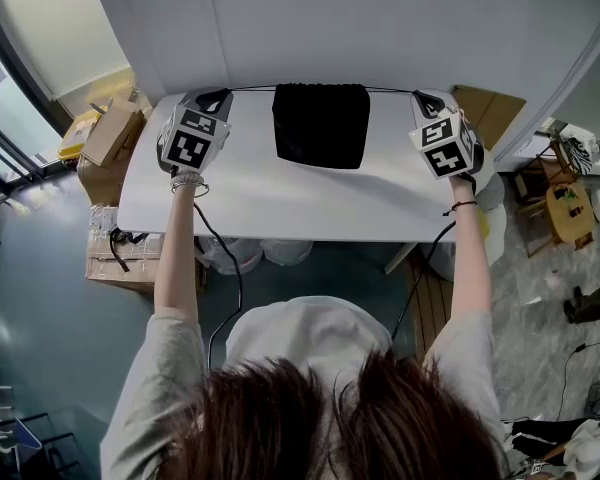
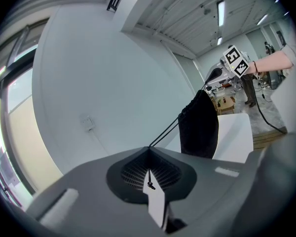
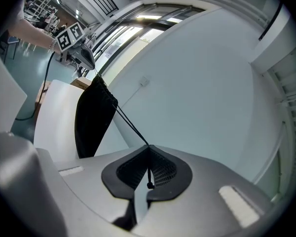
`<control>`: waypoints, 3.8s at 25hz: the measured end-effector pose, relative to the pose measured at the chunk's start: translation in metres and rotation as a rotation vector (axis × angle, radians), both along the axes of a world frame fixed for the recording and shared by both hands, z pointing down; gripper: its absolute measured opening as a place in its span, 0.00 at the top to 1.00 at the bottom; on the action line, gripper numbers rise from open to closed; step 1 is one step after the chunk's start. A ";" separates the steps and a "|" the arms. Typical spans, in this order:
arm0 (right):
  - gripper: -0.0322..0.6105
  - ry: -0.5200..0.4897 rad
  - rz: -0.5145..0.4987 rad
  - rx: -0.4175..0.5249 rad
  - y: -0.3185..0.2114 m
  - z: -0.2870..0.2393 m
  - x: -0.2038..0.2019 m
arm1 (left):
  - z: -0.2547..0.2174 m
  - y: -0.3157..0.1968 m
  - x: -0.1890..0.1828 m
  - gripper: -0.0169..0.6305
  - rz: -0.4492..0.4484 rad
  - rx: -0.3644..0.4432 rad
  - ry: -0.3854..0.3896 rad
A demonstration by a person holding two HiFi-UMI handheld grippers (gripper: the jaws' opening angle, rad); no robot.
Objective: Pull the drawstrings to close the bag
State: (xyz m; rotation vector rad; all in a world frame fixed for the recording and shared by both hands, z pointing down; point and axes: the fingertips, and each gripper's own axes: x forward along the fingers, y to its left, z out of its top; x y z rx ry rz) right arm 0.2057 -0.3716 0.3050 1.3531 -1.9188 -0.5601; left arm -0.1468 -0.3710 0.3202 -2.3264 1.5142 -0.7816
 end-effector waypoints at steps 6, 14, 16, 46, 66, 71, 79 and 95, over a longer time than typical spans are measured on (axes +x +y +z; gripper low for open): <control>0.93 -0.010 0.010 0.002 0.000 0.000 0.002 | 0.002 -0.001 -0.002 0.97 -0.005 0.001 0.008; 0.93 -0.018 0.033 0.003 -0.004 0.000 0.004 | 0.004 -0.004 -0.005 0.97 -0.012 -0.005 0.021; 0.93 -0.016 0.035 0.006 -0.005 -0.001 0.005 | 0.004 -0.006 -0.006 0.97 -0.015 -0.006 0.025; 0.93 -0.030 0.059 0.024 -0.010 0.001 0.012 | 0.009 -0.010 -0.019 0.97 -0.035 -0.009 0.037; 0.93 -0.038 0.072 0.028 -0.010 0.003 0.013 | 0.011 -0.011 -0.024 0.97 -0.039 -0.010 0.053; 0.93 -0.042 0.075 0.029 -0.009 0.002 0.015 | 0.010 -0.010 -0.024 0.97 -0.039 -0.011 0.055; 0.93 -0.049 0.086 0.034 -0.005 0.003 0.017 | 0.012 -0.007 -0.025 0.97 -0.039 -0.010 0.064; 0.93 -0.065 0.099 0.036 -0.007 0.006 0.021 | 0.015 -0.010 -0.026 0.97 -0.044 -0.015 0.073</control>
